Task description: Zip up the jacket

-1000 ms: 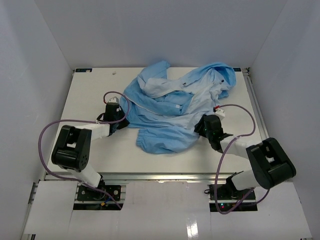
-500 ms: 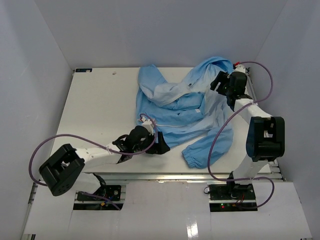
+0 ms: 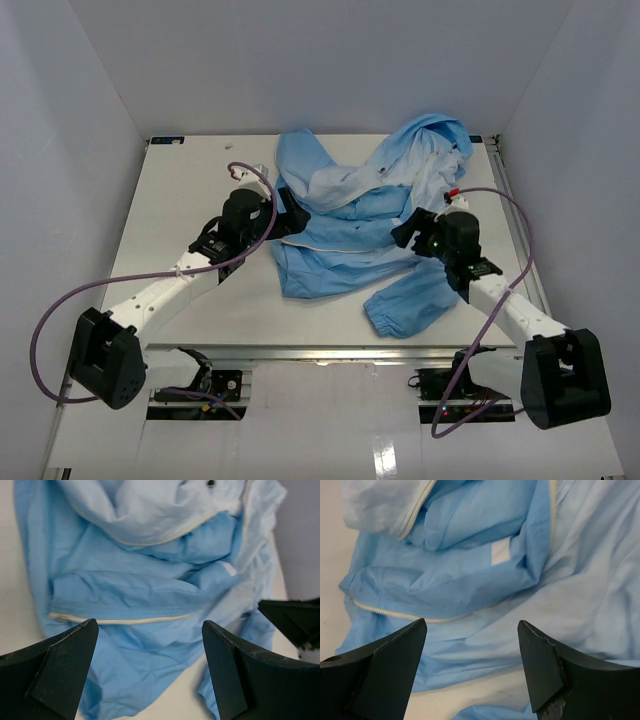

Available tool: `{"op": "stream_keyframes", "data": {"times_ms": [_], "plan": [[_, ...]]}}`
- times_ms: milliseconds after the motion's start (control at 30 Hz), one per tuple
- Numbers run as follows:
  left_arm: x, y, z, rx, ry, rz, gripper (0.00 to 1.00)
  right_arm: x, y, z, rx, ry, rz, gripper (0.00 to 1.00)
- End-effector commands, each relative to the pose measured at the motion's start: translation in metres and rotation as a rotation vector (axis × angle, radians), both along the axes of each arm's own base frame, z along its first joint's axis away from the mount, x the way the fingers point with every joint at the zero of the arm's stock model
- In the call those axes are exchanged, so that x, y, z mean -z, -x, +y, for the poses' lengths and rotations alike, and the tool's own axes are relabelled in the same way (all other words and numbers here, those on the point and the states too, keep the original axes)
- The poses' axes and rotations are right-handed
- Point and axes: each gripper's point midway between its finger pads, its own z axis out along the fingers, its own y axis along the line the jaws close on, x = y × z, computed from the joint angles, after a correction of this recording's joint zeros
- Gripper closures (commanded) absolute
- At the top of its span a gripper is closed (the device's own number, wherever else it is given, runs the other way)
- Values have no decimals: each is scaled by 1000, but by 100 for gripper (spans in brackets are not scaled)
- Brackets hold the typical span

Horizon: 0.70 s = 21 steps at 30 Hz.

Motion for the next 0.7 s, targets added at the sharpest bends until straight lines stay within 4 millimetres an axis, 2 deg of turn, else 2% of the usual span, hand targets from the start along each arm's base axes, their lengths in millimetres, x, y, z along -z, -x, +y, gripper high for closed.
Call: {"op": "stream_keyframes", "data": {"times_ms": [0, 100, 167, 267, 300, 367, 433, 500, 533, 600, 667], "plan": [[45, -24, 31, -50, -94, 114, 7, 18, 34, 38, -26, -146, -2, 21], [83, -37, 41, -44, -115, 206, 17, 43, 39, 36, 37, -153, 25, 21], [102, -44, 43, -35, -104, 230, 19, 55, 34, 31, 79, -130, 42, 21], [136, -42, 38, 5, -114, 297, 22, 64, 23, 27, 104, -106, 46, 20], [149, -40, 37, 14, -121, 323, 28, 66, 17, 25, 114, -92, 47, 20], [161, -35, 33, 48, -118, 346, 62, 67, 0, 16, 135, -63, 42, 20], [165, -29, 30, 59, -89, 347, 83, 65, -18, 5, 137, -28, 28, 19], [158, -17, 23, 87, -37, 326, 94, 63, -40, -11, 143, 11, 15, 19], [154, -5, 24, 96, -24, 317, 100, 70, -47, -16, 143, 20, 32, 19], [145, 13, 22, 88, 2, 294, 100, 68, -68, -28, 143, 11, 30, 19], [130, 30, 10, 103, 55, 226, 100, 60, -92, -41, 134, 7, 7, 19]]}}
